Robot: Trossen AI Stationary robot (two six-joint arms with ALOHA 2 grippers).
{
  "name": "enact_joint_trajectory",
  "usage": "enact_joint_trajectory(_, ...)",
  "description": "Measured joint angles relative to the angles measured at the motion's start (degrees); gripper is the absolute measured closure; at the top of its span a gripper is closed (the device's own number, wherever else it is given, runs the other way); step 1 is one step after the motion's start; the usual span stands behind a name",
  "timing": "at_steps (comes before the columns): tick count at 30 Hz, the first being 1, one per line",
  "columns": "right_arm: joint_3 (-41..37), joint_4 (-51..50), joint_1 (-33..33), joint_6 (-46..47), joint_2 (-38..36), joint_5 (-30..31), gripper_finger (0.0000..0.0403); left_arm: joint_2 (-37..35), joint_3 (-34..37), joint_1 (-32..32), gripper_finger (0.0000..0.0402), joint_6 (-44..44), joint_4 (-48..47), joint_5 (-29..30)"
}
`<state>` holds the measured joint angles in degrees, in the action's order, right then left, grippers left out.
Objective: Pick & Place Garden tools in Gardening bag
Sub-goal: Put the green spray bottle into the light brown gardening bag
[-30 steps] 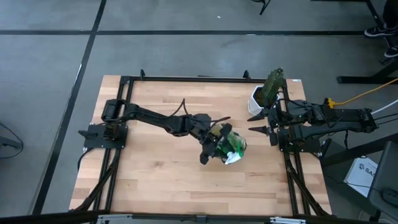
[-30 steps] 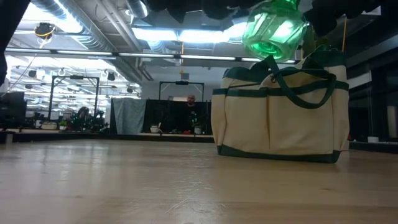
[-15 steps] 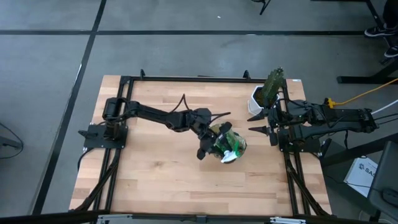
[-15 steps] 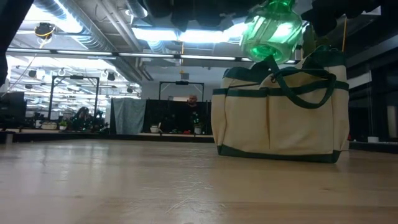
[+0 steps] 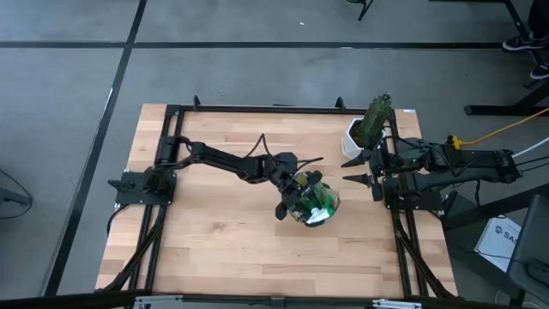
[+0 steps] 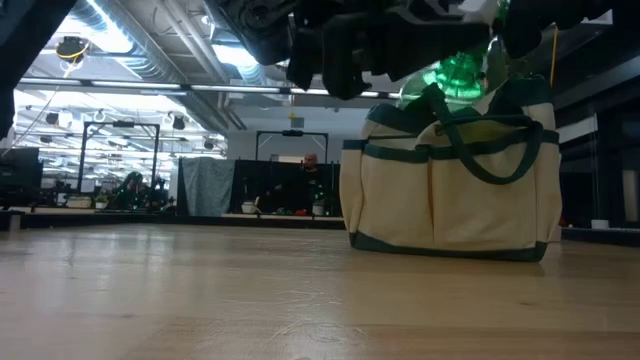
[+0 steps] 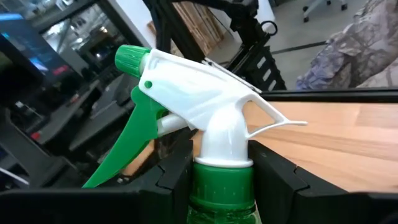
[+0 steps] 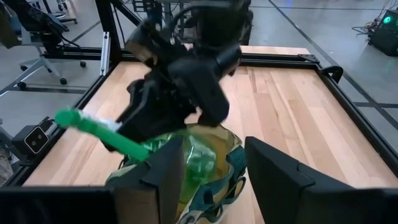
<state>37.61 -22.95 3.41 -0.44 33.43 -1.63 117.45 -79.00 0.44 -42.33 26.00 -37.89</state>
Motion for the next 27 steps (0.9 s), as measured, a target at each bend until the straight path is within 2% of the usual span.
enact_joint_trajectory(10, 0.0, 0.0, 0.0, 0.0, 0.0, 0.0, 0.0231, 0.5, 0.0, 0.1, 0.0275, 4.6, -0.7, 0.0)
enact_joint_trajectory(17, 0.0, 0.0, 0.0, 0.0, 0.0, 0.0, 0.0231, 0.6, 0.0, 0.2, 0.0275, 8.6, -3.9, 6.7)
enact_joint_trajectory(27, 0.0, 0.0, 0.0, 0.0, 0.0, 0.0, 0.0231, 0.6, 0.0, 0.2, 0.0274, 16.6, -4.4, 7.4)
